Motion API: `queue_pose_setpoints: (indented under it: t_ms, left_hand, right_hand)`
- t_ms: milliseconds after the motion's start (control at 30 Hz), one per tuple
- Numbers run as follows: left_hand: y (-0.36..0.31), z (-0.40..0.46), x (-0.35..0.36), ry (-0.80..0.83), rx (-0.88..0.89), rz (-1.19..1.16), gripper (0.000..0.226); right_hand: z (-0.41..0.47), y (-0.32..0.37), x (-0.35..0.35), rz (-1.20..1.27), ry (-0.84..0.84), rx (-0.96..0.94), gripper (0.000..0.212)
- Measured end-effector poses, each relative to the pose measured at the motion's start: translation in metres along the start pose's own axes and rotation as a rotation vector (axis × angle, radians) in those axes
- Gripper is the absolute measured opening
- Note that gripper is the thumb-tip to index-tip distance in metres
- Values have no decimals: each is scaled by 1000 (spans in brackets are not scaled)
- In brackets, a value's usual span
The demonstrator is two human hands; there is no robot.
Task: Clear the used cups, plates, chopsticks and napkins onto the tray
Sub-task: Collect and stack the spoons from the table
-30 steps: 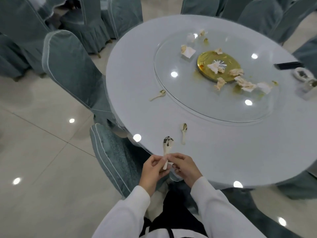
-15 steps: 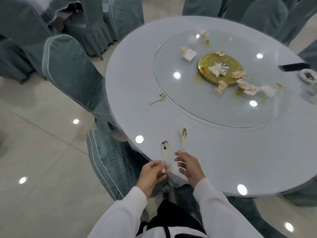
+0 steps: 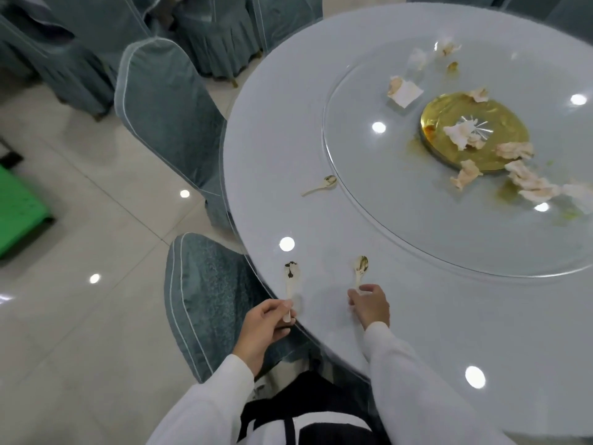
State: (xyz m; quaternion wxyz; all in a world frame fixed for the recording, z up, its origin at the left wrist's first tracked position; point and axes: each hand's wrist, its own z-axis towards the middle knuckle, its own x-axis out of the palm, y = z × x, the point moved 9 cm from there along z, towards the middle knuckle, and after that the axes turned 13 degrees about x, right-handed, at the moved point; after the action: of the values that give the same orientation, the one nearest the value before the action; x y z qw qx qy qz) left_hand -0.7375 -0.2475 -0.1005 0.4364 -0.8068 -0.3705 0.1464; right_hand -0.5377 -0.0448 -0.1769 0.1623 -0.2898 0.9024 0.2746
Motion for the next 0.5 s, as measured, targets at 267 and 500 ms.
queue_pose_setpoints:
  t_ms: [267,500]
  left_hand:
    - [0,-4,-16,-89,-5,-13,24]
    - [-5,-5,-17,-49,-31,-98,25]
  right_hand:
    - [11,-1,3,-173,-41,-25,7]
    - [-13,7,9,57,77,-141,7]
